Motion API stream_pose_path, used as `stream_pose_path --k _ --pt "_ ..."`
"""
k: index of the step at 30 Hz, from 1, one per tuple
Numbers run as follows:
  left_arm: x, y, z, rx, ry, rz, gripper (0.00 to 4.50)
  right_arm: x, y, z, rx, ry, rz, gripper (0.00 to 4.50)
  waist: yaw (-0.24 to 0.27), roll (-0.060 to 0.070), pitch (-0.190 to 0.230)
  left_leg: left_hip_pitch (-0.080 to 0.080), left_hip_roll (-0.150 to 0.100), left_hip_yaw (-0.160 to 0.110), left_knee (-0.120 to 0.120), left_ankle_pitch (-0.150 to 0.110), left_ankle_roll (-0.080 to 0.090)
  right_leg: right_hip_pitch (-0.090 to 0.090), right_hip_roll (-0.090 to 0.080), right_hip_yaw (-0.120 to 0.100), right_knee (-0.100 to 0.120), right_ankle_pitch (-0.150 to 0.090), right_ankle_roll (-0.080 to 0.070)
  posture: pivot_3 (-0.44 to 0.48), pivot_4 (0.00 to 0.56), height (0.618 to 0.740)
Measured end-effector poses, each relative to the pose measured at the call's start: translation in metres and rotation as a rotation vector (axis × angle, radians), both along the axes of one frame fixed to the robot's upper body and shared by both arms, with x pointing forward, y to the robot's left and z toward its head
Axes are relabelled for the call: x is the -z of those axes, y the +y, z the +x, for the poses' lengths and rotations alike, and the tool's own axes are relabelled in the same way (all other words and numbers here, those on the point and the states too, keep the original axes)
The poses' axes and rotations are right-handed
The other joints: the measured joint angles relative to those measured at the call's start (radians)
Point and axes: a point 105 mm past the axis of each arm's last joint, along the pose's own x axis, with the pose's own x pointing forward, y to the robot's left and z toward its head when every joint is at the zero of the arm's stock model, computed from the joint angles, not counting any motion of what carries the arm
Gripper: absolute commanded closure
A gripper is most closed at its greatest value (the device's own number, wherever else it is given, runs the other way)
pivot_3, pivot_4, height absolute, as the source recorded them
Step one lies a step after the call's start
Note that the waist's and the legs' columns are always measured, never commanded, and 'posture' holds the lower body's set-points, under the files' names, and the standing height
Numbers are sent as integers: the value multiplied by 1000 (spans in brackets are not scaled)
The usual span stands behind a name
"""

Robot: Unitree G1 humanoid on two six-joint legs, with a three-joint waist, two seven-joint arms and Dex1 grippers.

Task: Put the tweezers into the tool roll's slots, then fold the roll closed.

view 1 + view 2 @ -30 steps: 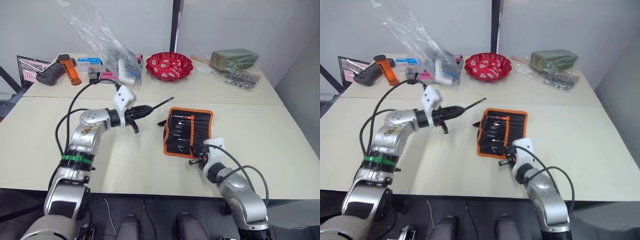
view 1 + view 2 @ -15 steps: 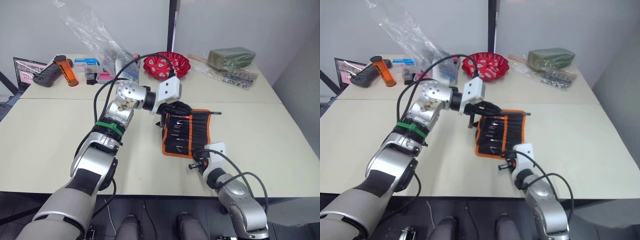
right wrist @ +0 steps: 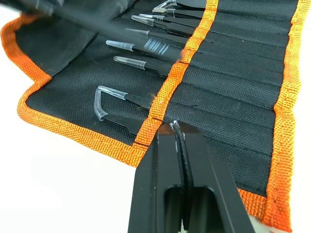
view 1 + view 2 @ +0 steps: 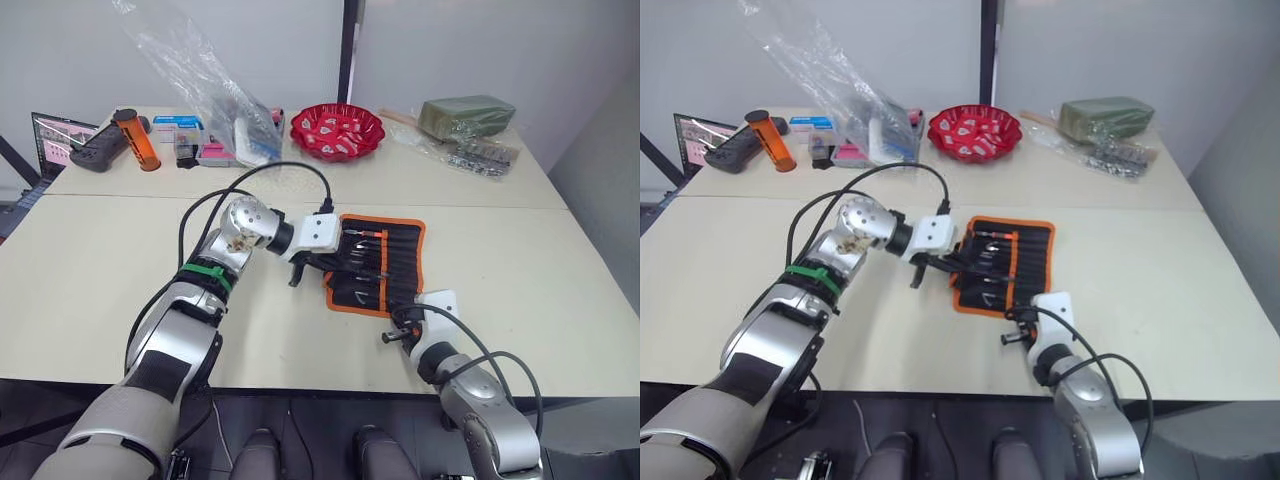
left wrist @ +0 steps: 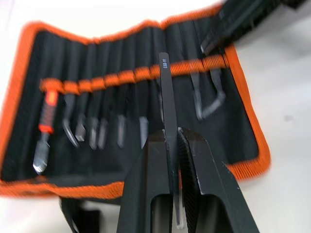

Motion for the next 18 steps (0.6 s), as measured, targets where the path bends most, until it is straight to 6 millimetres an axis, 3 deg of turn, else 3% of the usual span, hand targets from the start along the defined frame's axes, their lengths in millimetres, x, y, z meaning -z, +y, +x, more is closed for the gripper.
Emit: stream_pose_path --k 18 --pt "9 -3 -3 38 -14 57 4481 0 0 1 -7 -1 -4 4500 1 0 0 0 0 0 0 0 0 0 0 0 1 0 -1 0 150 735"
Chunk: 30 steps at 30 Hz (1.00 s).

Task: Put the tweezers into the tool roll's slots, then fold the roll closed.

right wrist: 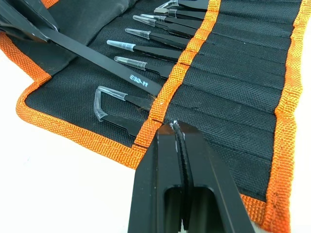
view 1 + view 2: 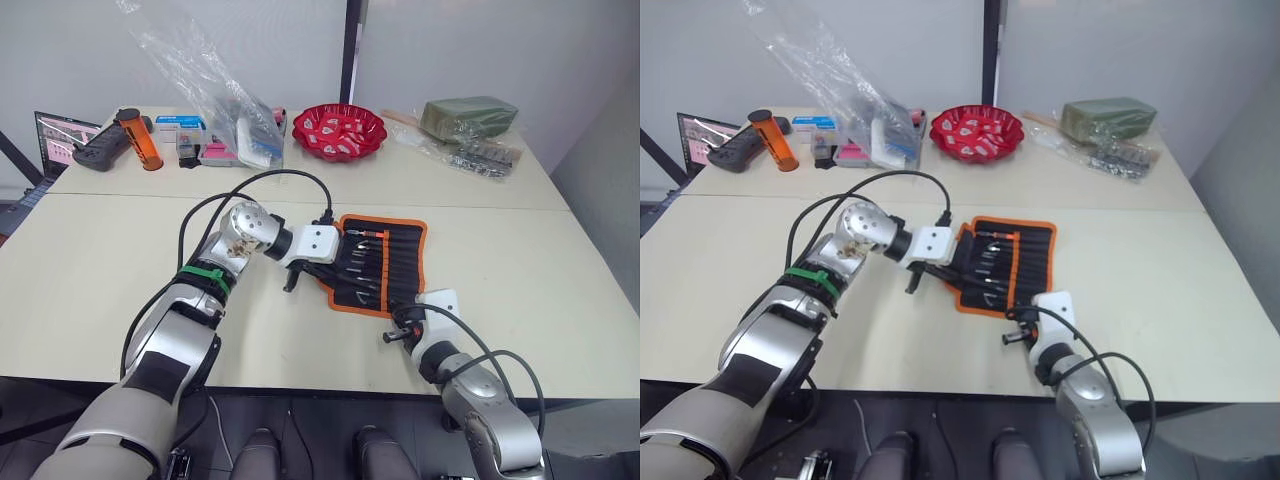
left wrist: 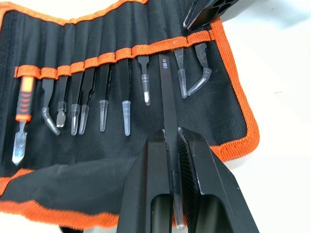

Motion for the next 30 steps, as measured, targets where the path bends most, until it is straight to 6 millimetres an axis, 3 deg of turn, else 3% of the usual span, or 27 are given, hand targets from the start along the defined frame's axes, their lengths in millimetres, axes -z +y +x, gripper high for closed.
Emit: stream_pose_path --k 11,25,30 --pt "13 -12 3 -55 35 4 4481 1 1 0 -4 1 -14 4500 0 0 0 0 0 0 1 0 0 0 0 0 1 0 0 0 150 735" --pt "27 -50 -6 -49 91 -50 4481 2 5 -1 -17 5 -24 4500 1 0 0 0 0 0 2 0 0 0 0 0 3 0 0 0 150 735" --pt "26 -65 -8 -14 35 -43 4481 2 5 -1 -13 7 -16 4500 2 0 0 0 -1 0 2 0 0 0 0 0 3 0 0 0 150 735"
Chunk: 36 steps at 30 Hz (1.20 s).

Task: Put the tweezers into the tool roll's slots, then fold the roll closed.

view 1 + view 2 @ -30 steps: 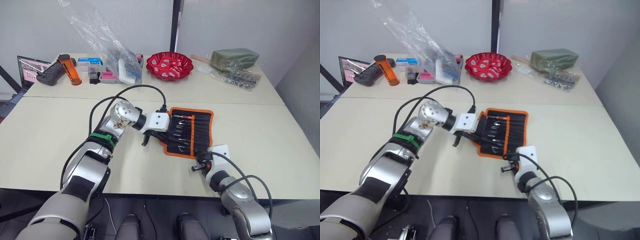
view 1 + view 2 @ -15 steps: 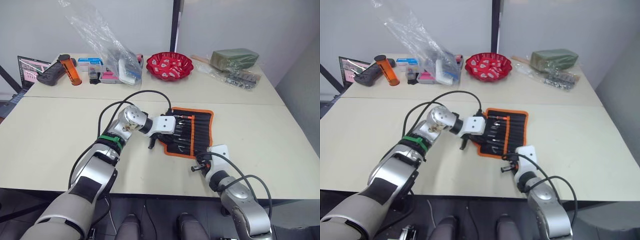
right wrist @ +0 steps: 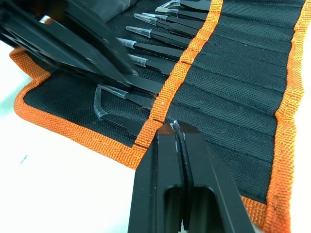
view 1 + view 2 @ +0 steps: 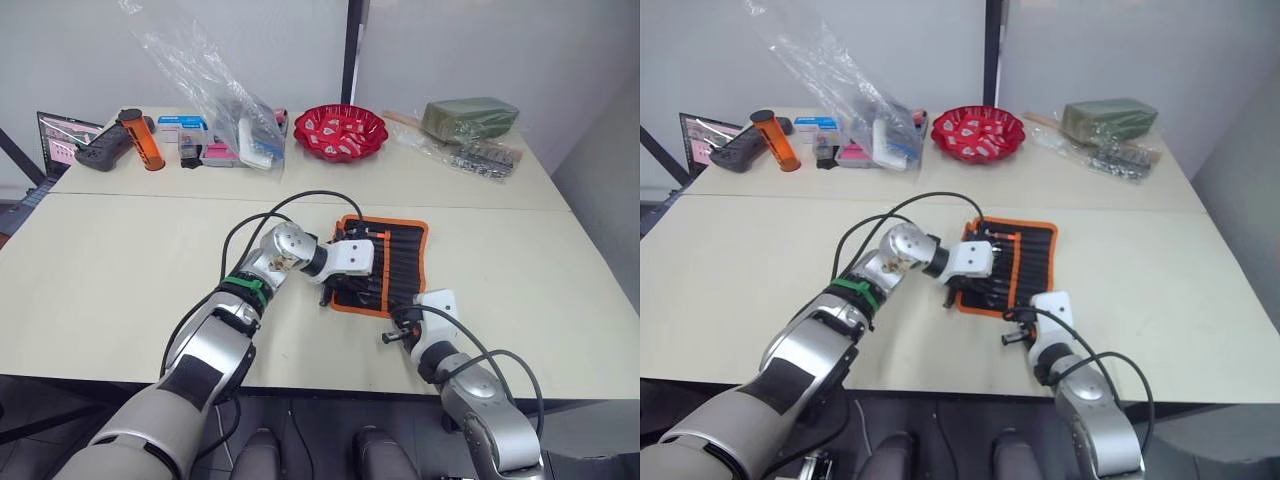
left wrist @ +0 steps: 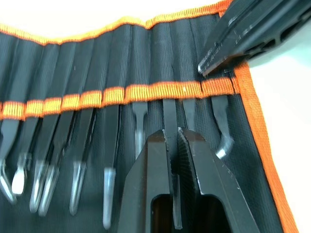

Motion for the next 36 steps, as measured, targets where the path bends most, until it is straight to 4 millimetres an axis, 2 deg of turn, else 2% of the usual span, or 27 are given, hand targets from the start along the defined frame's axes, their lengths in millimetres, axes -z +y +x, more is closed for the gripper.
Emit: stream_pose_path --k 7,9,15,20,26,29,32,36 --pt "0 -5 0 -1 -4 2 4481 0 -1 -2 5 2 0 4500 3 0 0 0 0 0 0 0 0 0 0 0 0 0 0 0 150 735" --pt "0 -5 1 -8 2 -1 3606 0 0 -2 4 2 0 4500 3 0 0 0 0 0 0 0 0 0 0 0 0 0 0 0 150 735" --pt "-11 1 7 -71 76 -51 1710 0 1 -2 -11 3 -3 4500 -5 0 0 0 0 0 0 0 0 0 0 0 1 0 0 0 150 735" --pt "-39 38 26 -222 159 -135 24 -1 1 -1 -40 8 -10 4500 -15 0 0 1 0 -1 0 0 0 0 0 0 2 0 0 0 150 735" --pt "-75 75 32 -301 225 -258 24 -9 -5 4 -72 19 -21 4500 -10 0 0 0 0 -1 1 0 0 0 0 0 2 0 -1 0 150 735" --pt "-90 93 27 -299 230 -325 24 -26 -1 8 -109 -16 -7 4500 -12 1 0 1 0 -1 0 0 0 0 0 0 3 1 -1 0 150 735" --pt "-89 112 23 -326 248 -375 24 -50 11 9 -180 -73 15 4500 -18 1 0 1 0 -1 0 0 0 0 0 0 4 1 -1 0 150 735" --pt "-76 142 17 -399 235 -387 0 -65 25 12 -243 -86 56 3367 -23 1 0 1 0 -2 0 0 0 0 0 0 4 1 -2 0 150 735"
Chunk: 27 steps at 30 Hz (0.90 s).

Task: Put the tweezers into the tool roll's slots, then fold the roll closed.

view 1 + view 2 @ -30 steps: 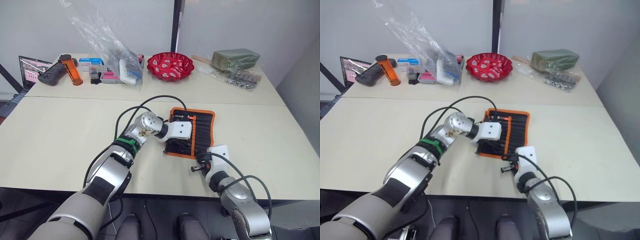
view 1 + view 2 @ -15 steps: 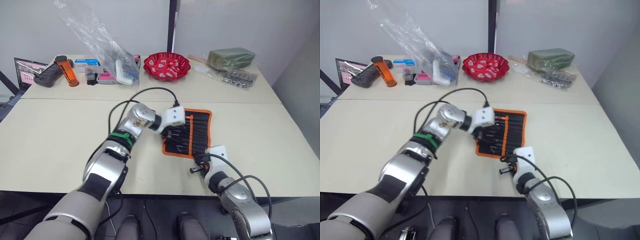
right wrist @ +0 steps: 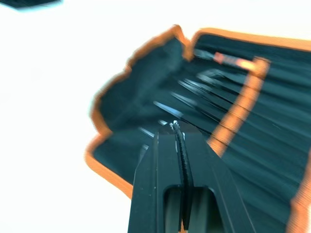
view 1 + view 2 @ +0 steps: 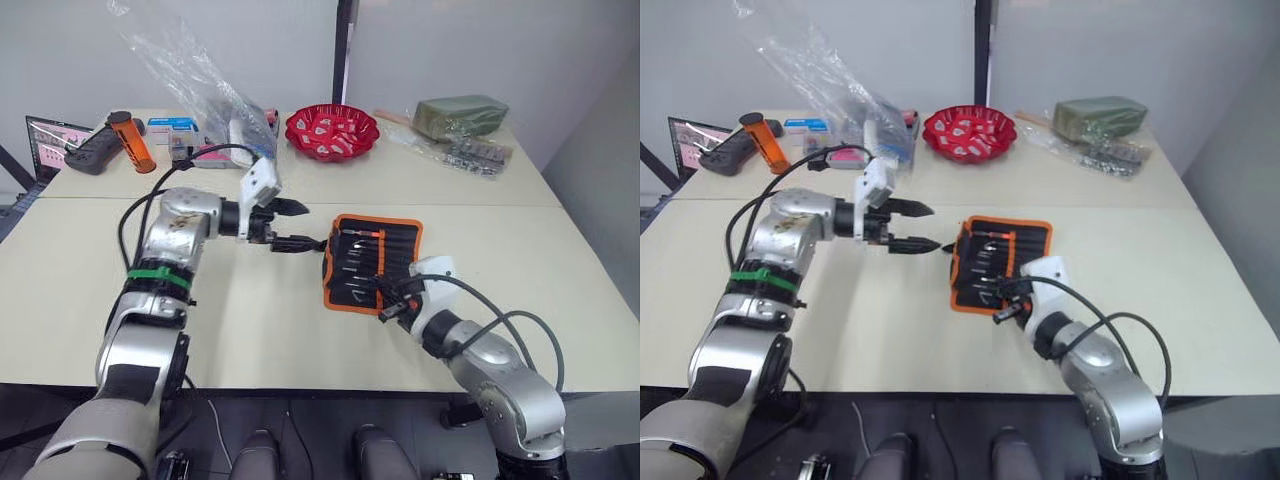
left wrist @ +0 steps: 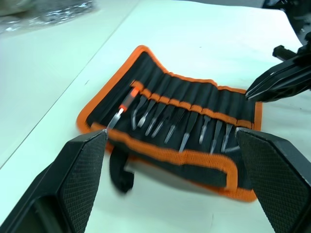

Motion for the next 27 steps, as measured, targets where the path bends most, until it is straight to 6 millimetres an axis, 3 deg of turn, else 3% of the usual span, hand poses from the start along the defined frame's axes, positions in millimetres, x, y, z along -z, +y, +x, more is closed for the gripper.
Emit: stream_pose_path --k 5,10,15,22,27 --pt "28 19 -25 -33 71 -38 0 -14 15 6 -50 -13 40 1609 5 0 0 -1 0 -1 1 0 0 0 0 0 0 0 0 0 150 735" --pt "32 28 -36 -111 86 -91 0 -4 28 11 -82 37 41 10 9 0 0 -1 0 -1 1 0 0 0 0 0 0 0 0 0 150 735" --pt "34 27 -47 -141 105 -130 0 13 40 20 -88 92 28 10 8 0 0 0 0 -1 1 0 0 0 0 0 0 0 0 0 150 735" --pt "37 34 -53 -176 111 -107 0 19 47 39 -71 87 31 10 4 1 0 0 0 -1 1 0 0 0 0 0 0 0 -1 0 150 735" --pt "39 37 -53 -196 100 -99 0 23 54 48 -77 79 24 1509 3 1 0 0 0 -1 1 0 0 -1 0 0 0 0 -1 0 150 735"
